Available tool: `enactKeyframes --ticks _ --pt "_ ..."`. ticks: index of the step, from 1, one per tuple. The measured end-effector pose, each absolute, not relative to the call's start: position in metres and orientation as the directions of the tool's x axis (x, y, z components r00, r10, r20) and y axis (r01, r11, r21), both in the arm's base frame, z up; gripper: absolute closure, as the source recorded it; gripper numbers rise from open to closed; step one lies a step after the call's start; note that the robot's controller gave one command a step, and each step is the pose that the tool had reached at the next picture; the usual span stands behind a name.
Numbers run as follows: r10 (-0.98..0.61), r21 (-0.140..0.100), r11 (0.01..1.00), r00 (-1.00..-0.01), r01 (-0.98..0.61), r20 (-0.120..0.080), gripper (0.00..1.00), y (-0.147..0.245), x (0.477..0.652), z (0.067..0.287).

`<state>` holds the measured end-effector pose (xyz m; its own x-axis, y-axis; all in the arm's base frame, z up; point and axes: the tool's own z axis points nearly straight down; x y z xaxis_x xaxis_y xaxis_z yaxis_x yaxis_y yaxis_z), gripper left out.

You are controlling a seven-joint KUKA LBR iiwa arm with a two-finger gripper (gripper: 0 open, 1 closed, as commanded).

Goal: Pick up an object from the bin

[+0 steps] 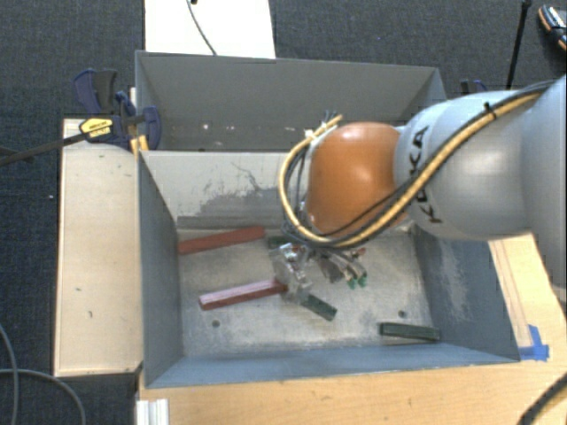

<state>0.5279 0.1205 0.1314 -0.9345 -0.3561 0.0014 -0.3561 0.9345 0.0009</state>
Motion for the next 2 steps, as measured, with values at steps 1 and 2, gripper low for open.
enactKeyframes --ticks 1,2 --pt "-0.355 0.000 0.935 -0.935 -0.355 -0.004 1.00 0.1208 0.5294 0.1462" --pt "-0.353 -0.001 0.936 -0.936 -0.353 -0.005 1.00 0.1207 0.5296 0.1543"
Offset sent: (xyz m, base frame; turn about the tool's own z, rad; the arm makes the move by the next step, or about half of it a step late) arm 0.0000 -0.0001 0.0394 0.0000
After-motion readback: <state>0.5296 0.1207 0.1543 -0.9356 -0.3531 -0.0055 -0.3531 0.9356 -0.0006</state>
